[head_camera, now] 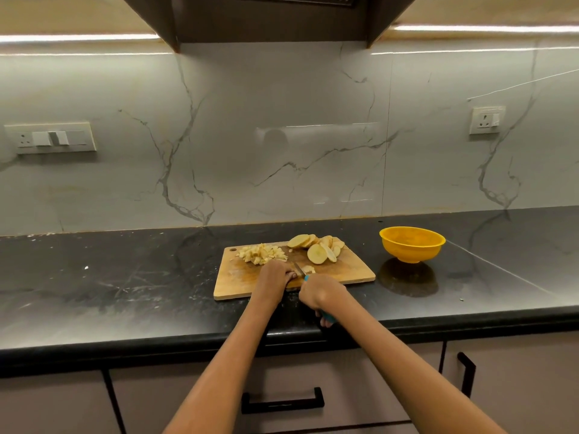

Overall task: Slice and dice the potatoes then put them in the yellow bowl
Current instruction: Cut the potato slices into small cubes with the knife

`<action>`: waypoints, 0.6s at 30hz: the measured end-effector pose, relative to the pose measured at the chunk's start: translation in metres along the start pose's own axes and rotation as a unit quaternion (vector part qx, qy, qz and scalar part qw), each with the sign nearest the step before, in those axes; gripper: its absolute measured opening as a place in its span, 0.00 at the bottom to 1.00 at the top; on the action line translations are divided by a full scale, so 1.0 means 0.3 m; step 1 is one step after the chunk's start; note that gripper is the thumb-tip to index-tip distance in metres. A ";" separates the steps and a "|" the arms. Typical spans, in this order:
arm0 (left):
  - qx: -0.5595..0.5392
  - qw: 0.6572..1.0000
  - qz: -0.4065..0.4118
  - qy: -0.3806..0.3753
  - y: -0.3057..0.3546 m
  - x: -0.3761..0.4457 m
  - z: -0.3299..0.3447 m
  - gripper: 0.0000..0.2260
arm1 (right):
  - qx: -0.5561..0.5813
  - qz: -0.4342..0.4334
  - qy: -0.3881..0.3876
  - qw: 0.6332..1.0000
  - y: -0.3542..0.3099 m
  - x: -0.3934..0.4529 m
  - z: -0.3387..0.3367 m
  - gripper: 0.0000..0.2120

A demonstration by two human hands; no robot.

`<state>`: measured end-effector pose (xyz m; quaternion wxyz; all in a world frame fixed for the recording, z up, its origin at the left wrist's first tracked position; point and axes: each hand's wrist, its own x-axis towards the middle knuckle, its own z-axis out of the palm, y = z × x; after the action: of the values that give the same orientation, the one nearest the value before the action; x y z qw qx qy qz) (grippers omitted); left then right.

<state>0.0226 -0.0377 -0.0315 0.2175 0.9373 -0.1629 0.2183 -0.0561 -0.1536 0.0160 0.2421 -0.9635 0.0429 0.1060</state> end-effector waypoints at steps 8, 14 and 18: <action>-0.002 1.000 -0.007 0.005 0.007 -0.007 -0.001 0.10 | -0.223 -0.088 0.097 0.966 0.032 -0.022 0.055 0.13; -0.040 0.998 -0.020 0.037 0.009 -0.020 0.009 0.09 | -0.059 -0.065 0.144 0.986 0.088 -0.021 0.047 0.17; -0.058 0.995 -0.041 0.064 -0.002 -0.019 0.012 0.10 | 0.033 -0.056 0.110 0.992 0.086 -0.014 0.036 0.19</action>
<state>0.0194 -0.0377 -0.0373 0.2898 0.9132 -0.1226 0.2590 -0.0656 -0.1709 -0.0040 0.2735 -0.9616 0.0183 -0.0156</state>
